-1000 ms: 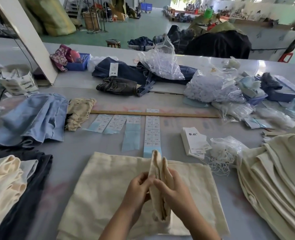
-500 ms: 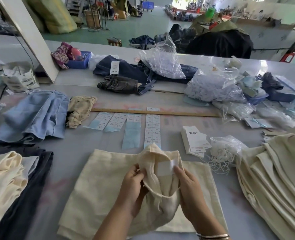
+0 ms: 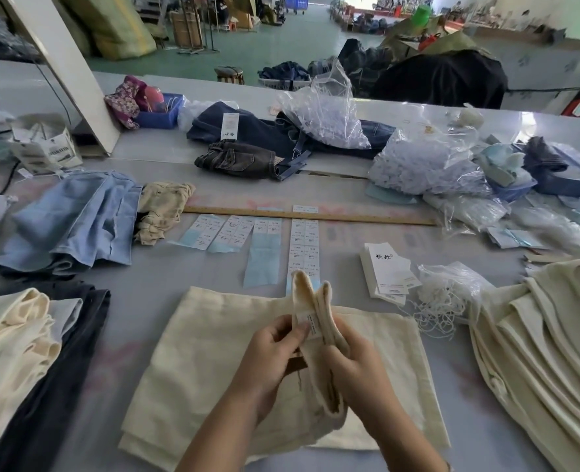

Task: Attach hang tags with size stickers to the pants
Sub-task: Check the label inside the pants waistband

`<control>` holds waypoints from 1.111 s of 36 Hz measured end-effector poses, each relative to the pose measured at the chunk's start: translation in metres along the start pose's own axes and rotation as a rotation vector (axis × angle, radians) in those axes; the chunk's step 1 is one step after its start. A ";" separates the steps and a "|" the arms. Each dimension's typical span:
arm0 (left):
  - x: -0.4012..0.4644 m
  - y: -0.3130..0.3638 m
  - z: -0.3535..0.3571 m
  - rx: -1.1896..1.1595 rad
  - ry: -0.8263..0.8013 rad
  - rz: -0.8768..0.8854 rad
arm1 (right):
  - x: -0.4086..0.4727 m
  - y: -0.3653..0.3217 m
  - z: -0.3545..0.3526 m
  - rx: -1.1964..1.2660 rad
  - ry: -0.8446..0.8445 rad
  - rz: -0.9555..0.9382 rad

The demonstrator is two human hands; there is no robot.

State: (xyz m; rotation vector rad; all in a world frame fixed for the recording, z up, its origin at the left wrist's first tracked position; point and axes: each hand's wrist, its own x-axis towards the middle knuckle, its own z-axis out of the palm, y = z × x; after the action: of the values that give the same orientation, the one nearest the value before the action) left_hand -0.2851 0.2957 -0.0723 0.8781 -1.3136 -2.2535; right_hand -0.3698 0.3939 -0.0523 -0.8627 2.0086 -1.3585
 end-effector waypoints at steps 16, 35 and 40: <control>-0.007 0.001 -0.015 -0.117 -0.014 -0.113 | 0.029 0.009 -0.027 0.227 0.190 0.099; -0.018 0.011 -0.017 -0.098 -0.062 -0.127 | 0.049 -0.005 -0.038 0.233 0.084 0.123; -0.016 0.015 -0.009 -0.078 -0.080 -0.114 | 0.047 -0.004 -0.029 -0.120 0.049 0.031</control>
State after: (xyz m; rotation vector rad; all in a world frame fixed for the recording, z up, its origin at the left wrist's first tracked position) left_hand -0.2666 0.2921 -0.0570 0.8642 -1.2291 -2.4331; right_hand -0.4203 0.3731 -0.0435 -0.8545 2.1510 -1.2640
